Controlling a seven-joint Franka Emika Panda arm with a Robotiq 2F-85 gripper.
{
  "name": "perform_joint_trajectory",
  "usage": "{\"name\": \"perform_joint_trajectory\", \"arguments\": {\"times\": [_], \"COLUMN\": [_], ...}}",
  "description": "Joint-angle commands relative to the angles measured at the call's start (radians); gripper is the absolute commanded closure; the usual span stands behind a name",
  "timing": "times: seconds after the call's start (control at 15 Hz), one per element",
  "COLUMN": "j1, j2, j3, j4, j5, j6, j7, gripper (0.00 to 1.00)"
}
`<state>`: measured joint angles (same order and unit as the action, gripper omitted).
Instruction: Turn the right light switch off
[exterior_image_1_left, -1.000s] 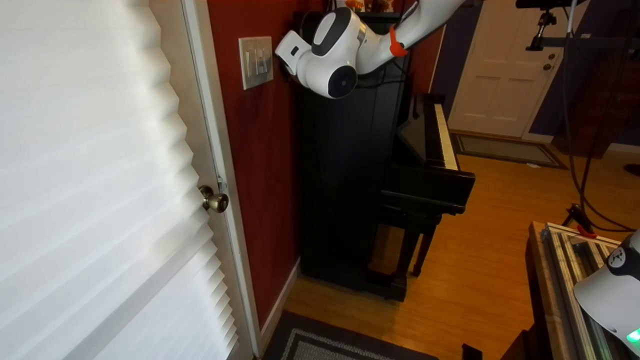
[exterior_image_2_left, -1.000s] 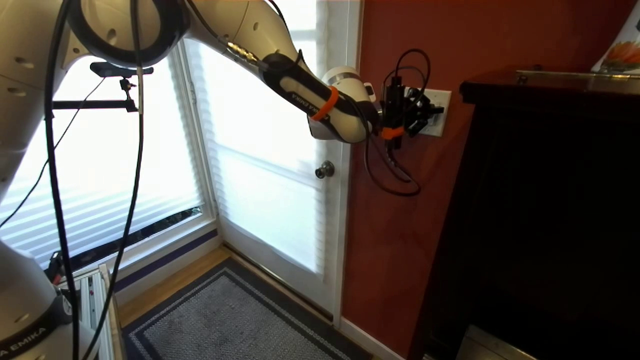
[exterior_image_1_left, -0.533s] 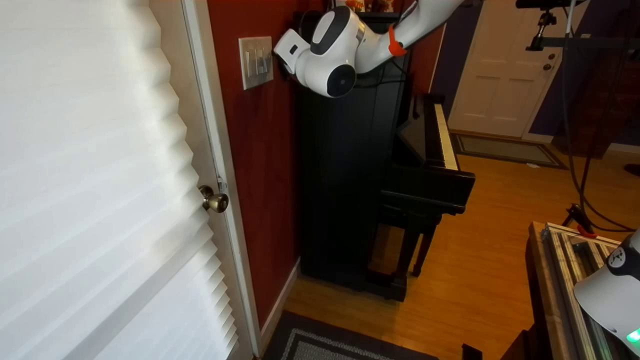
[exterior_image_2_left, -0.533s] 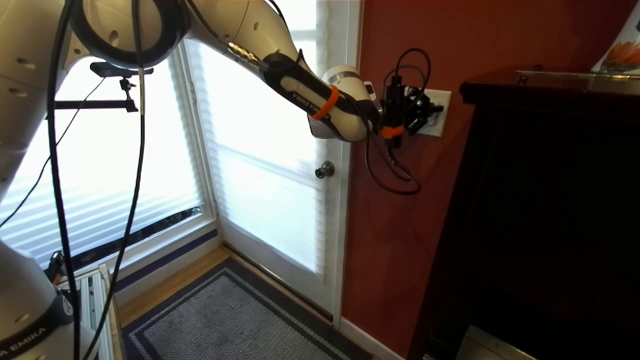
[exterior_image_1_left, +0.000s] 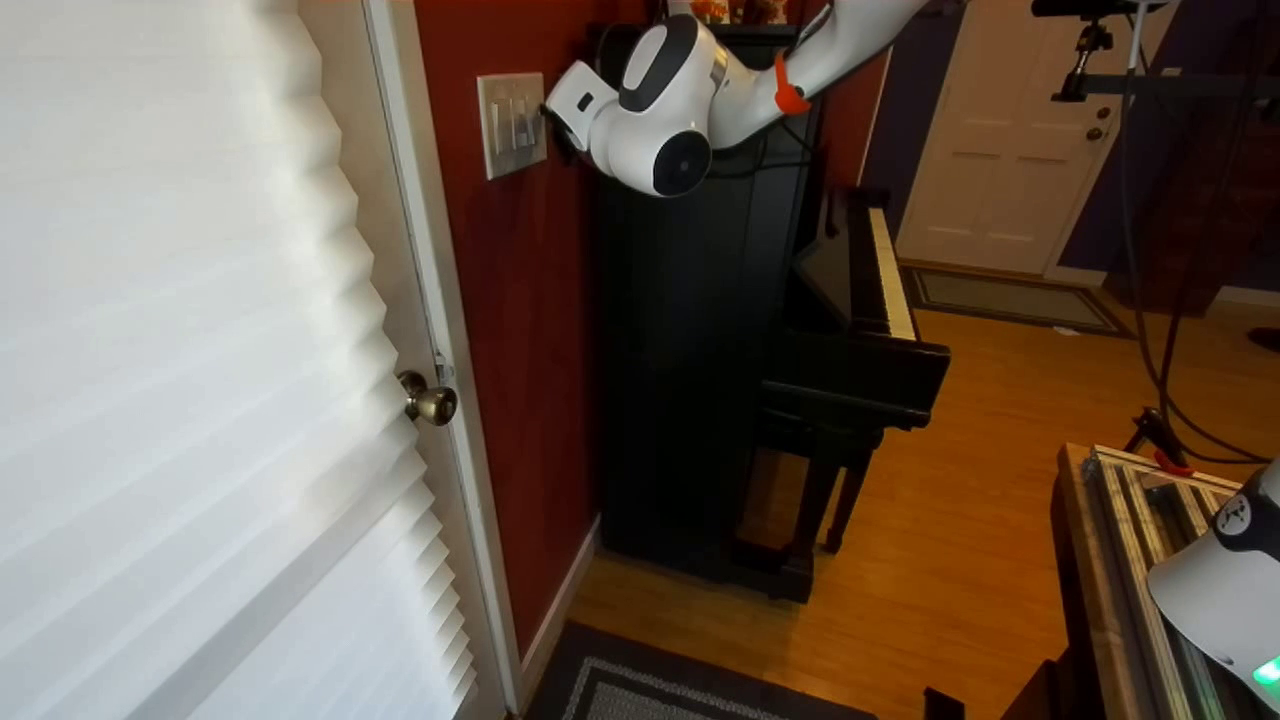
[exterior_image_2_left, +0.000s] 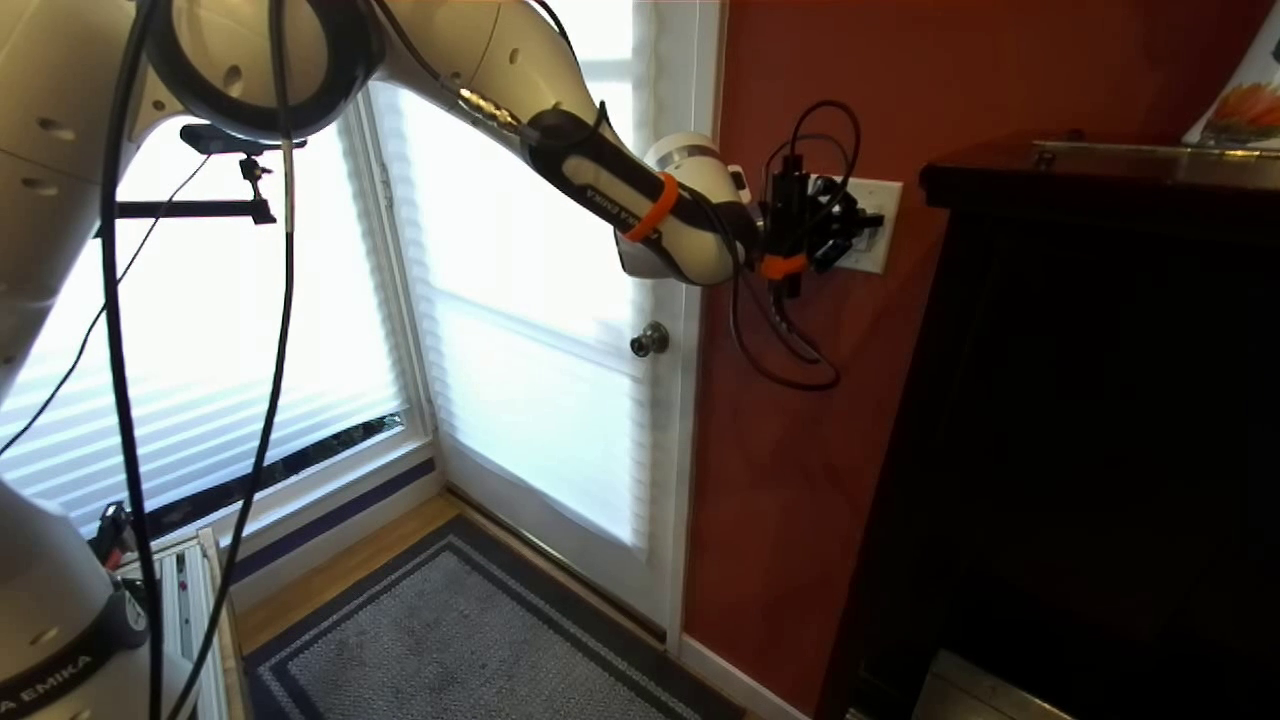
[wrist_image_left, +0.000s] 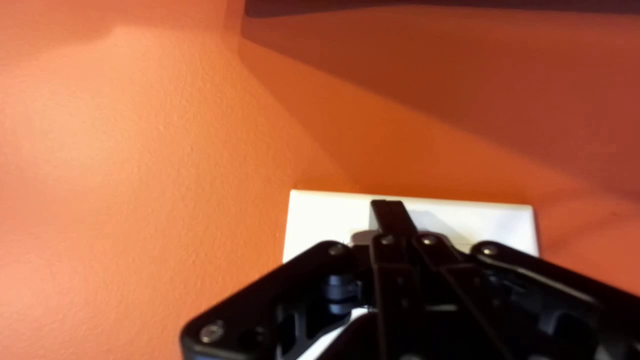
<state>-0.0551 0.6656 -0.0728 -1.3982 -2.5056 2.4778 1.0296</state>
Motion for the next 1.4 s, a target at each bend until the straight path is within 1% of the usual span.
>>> {"name": "perform_joint_trajectory", "arguments": {"times": [0.0, 1.0, 1.2, 1.27, 1.33], "j1": [0.006, 0.005, -0.011, -0.049, -0.053], "j2": [0.025, 0.028, 0.015, 0.005, 0.001], "j3": [-0.015, -0.014, 0.002, 0.051, 0.055], "j4": [0.039, 0.044, 0.029, 0.022, 0.019], "j5": [-0.013, -0.013, -0.012, -0.013, -0.010], "j6": [0.028, 0.043, 0.043, 0.043, 0.047], "j7": [0.021, 0.017, 0.005, -0.023, -0.028], "gripper": [1.00, 1.00, 1.00, 1.00, 1.00]}}
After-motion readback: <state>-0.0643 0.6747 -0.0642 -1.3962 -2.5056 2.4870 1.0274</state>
